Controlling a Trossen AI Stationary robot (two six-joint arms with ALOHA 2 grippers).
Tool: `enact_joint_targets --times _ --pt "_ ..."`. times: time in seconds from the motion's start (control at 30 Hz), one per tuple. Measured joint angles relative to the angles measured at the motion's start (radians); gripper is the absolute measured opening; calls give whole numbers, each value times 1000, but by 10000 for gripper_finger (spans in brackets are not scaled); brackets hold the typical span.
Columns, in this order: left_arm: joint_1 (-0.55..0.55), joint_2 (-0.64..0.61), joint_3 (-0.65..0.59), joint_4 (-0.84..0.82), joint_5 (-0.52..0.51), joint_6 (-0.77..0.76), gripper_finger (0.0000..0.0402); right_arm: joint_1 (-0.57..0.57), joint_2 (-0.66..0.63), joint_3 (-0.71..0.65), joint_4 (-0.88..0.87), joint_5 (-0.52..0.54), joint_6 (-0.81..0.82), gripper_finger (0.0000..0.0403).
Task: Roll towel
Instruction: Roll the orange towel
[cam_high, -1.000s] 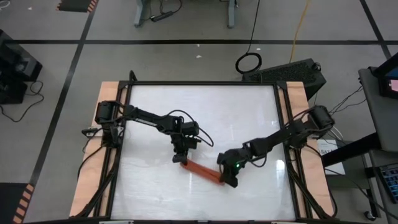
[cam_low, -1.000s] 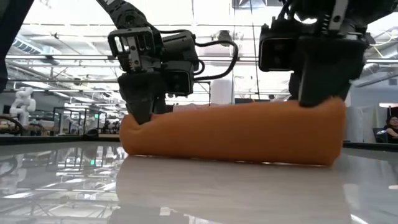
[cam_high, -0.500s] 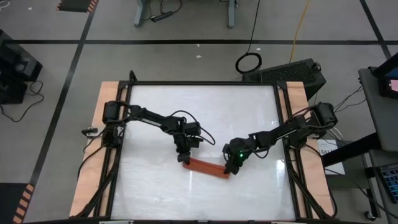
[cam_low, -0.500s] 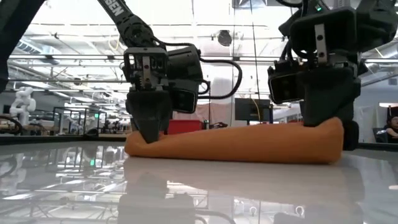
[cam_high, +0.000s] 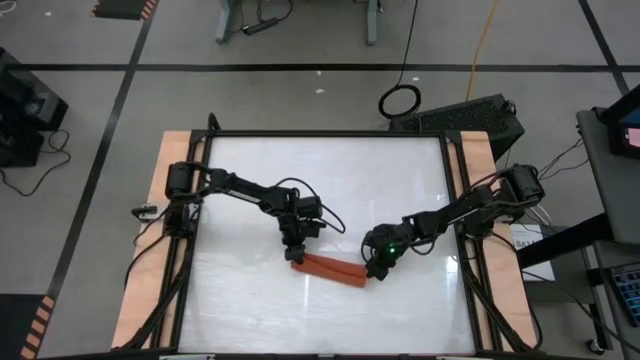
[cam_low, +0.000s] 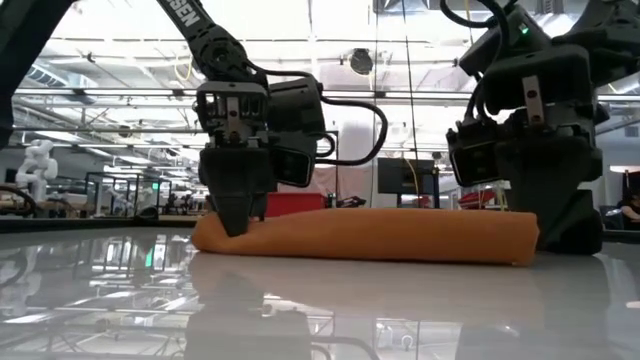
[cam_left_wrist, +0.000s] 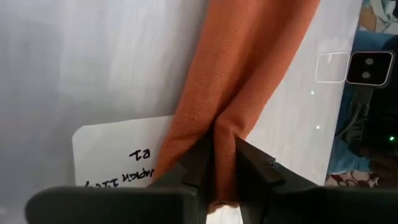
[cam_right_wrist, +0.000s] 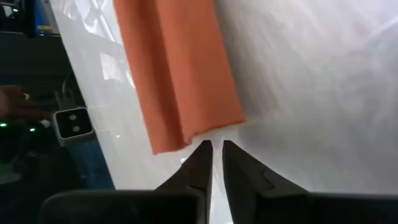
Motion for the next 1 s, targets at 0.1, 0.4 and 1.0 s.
enact_joint_targets --times 0.1,0.4,1.0 --pt "0 3 11 -11 11 26 68 -1 0 1 -24 9 -8 38" --pt "-1 -59 34 -5 15 55 71 -2 -24 -2 -4 8 -80 67" --pt "6 -167 39 -57 45 53 252 50 -206 0 102 106 -349 71"
